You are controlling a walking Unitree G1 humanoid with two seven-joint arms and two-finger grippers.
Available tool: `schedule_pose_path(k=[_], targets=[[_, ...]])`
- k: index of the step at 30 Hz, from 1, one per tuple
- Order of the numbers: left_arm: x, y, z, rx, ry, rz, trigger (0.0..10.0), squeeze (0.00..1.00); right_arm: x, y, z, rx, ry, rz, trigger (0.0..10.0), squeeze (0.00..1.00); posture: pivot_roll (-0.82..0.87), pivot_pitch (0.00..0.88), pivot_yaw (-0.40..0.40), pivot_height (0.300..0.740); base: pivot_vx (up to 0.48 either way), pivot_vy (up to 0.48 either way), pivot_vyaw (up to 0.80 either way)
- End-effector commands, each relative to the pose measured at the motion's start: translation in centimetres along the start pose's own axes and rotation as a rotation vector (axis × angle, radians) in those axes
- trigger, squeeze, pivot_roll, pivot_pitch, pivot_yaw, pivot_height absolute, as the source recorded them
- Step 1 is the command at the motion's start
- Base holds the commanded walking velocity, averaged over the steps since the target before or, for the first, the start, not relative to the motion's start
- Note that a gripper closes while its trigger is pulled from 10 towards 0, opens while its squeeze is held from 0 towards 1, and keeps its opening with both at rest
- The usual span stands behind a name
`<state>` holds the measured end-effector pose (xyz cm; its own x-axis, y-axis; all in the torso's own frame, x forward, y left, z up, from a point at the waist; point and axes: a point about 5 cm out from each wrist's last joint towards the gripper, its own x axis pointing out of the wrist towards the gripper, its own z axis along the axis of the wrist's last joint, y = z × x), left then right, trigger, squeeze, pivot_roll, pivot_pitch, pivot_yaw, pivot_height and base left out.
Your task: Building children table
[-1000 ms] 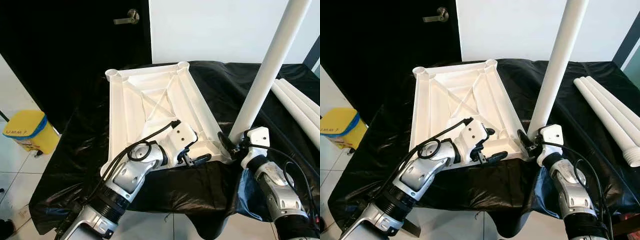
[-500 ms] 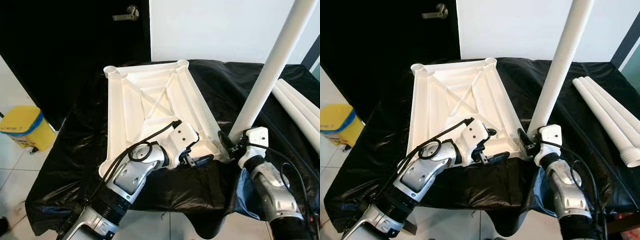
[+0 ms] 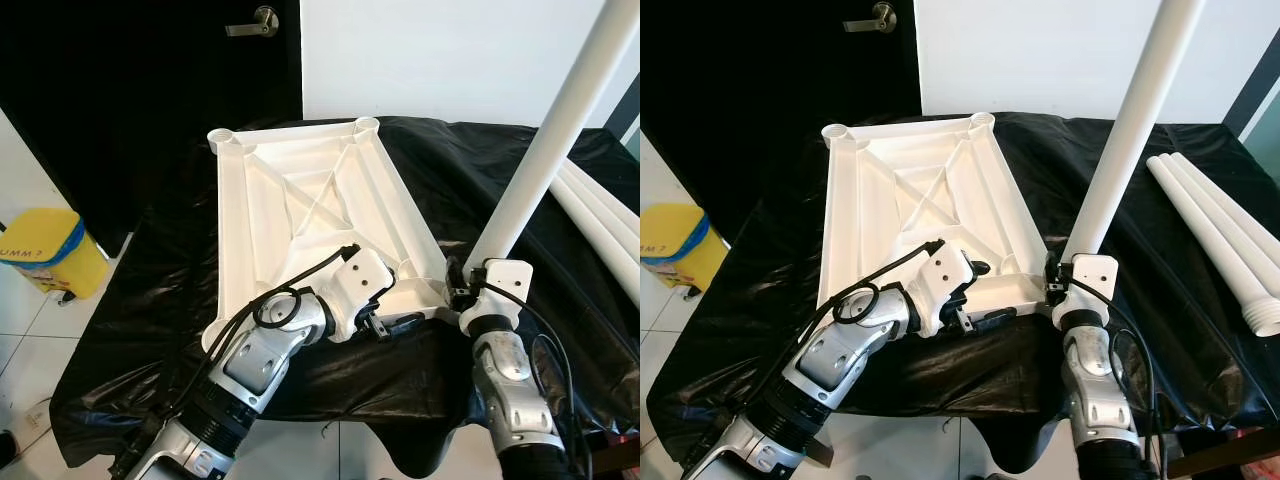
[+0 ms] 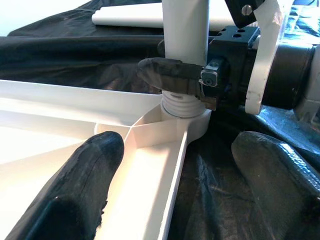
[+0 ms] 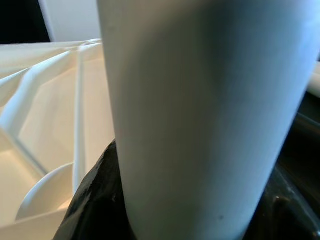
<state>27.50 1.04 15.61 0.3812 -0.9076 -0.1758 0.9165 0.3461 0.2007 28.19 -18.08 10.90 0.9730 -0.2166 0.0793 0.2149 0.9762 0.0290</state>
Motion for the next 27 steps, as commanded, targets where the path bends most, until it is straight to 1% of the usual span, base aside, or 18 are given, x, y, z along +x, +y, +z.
schedule_pose_path(k=[1, 2, 5, 8, 17, 21, 22, 27], targets=[[0.2, 0.1, 0.0, 0.01, 0.01, -0.022, 10.0, 0.0, -0.9, -0.8, -2.3, -0.012, 0.12, -0.064, 10.0, 0.0, -0.08, 0.077, -0.035, 0.74, 0.0, 0.0, 0.0], [0.2, 0.2, 0.2, 0.013, 0.006, -0.022, 10.0, 0.0, -1.2, 0.1, -2.2, 0.025, 0.113, -0.05, 10.0, 0.0, -0.08, 0.071, -0.029, 0.74, 0.0, 0.0, 0.0], [0.2, 0.2, 0.2, 0.013, 0.006, -0.022, 10.0, 0.0, -1.2, 0.1, -2.2, 0.025, 0.113, -0.05, 10.0, 0.0, -0.08, 0.071, -0.029, 0.74, 0.0, 0.0, 0.0], [0.1, 0.5, 0.3, 0.022, 0.006, -0.021, 10.0, 0.0, -1.3, 0.8, -1.7, 0.035, 0.092, -0.028, 10.0, 0.0, -0.08, 0.068, -0.026, 0.74, 0.0, 0.0, 0.0], [0.1, 0.8, 0.3, 0.028, 0.005, -0.016, 10.0, 0.0, -1.1, 0.6, -1.1, 0.011, 0.071, -0.03, 10.0, 0.0, -0.09, 0.064, -0.029, 0.74, 0.0, 0.0, 0.0], [0.2, 0.8, 0.3, 0.028, 0.003, -0.013, 10.0, 0.0, -1.1, 0.6, -0.9, 0.008, 0.056, -0.007, 10.0, 0.0, -0.09, 0.06, -0.028, 0.74, 0.0, 0.0, 0.0], [0.2, 0.8, 0.3, 0.026, 0.003, -0.012, 10.0, 0.0, -1.1, 0.5, -0.7, 0.009, 0.043, 0.01, 10.0, 1.0, -0.09, 0.056, -0.022, 0.74, 0.0, 0.0, 0.0], [0.2, 0.8, 0.2, 0.027, 0.004, -0.017, 10.0, 0.0, -1.2, 0.3, -0.4, 0.004, 0.015, 0.045, 10.0, 1.0, -0.09, 0.056, -0.018, 0.74, 0.0, 0.0, 0.0]])
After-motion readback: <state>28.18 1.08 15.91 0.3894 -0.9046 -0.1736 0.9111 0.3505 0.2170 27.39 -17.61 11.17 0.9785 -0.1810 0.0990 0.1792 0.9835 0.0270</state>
